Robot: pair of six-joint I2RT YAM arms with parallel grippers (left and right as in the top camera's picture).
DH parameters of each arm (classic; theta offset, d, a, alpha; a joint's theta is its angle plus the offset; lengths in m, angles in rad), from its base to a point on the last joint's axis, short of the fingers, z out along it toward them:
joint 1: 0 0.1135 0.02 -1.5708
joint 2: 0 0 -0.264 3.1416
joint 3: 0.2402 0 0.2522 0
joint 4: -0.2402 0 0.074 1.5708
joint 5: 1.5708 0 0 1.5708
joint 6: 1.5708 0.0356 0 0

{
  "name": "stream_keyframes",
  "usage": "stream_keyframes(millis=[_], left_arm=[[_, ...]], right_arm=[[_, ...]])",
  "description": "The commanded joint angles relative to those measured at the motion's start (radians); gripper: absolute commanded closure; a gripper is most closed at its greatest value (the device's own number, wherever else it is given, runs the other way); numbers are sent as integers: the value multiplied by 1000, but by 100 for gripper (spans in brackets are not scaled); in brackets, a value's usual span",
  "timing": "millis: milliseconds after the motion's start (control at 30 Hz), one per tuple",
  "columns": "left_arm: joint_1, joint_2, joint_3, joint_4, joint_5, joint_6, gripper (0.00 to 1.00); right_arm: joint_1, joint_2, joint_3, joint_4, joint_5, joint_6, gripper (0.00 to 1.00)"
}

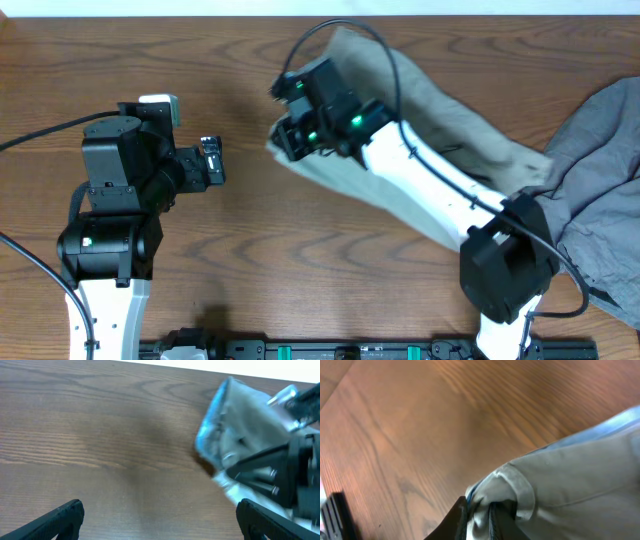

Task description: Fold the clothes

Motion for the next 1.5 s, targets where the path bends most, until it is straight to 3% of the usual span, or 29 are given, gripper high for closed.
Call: stream_keyframes(millis=[0, 67, 233, 333, 500, 733, 1033, 1100, 1233, 1300, 1467], left_arm=[[3, -11, 22, 0, -13, 13, 2], [3, -9, 22, -2, -13, 13, 2], [3, 22, 21, -51, -9, 13, 2], [3, 72, 13, -89, 6, 12, 2], [1, 211, -7, -130, 86, 12, 1], [1, 497, -7, -126, 160, 12, 2], [1, 796, -7, -123, 217, 13, 23], [1, 829, -7, -109, 217, 13, 31], [1, 859, -7, -46, 208, 13, 63], [2, 861, -7, -20, 197, 13, 91], [59, 837, -3, -65, 58, -44, 94]], right_arm=[[2, -60, 15, 14, 90, -56, 85], [-35, -79, 15, 8, 109, -42, 76], [-183, -125, 15, -2, 60, -38, 37], [-266, -132, 15, -46, 82, -16, 31], [-409, -127, 14, -182, 181, 91, 30], [-531, -126, 14, -308, 177, 66, 29], [-549, -126, 14, -333, 180, 48, 28], [-549, -126, 14, -333, 180, 48, 28], [-549, -126, 14, -333, 180, 48, 27], [-549, -126, 14, -333, 180, 48, 27], [-549, -126, 14, -334, 187, 47, 26]])
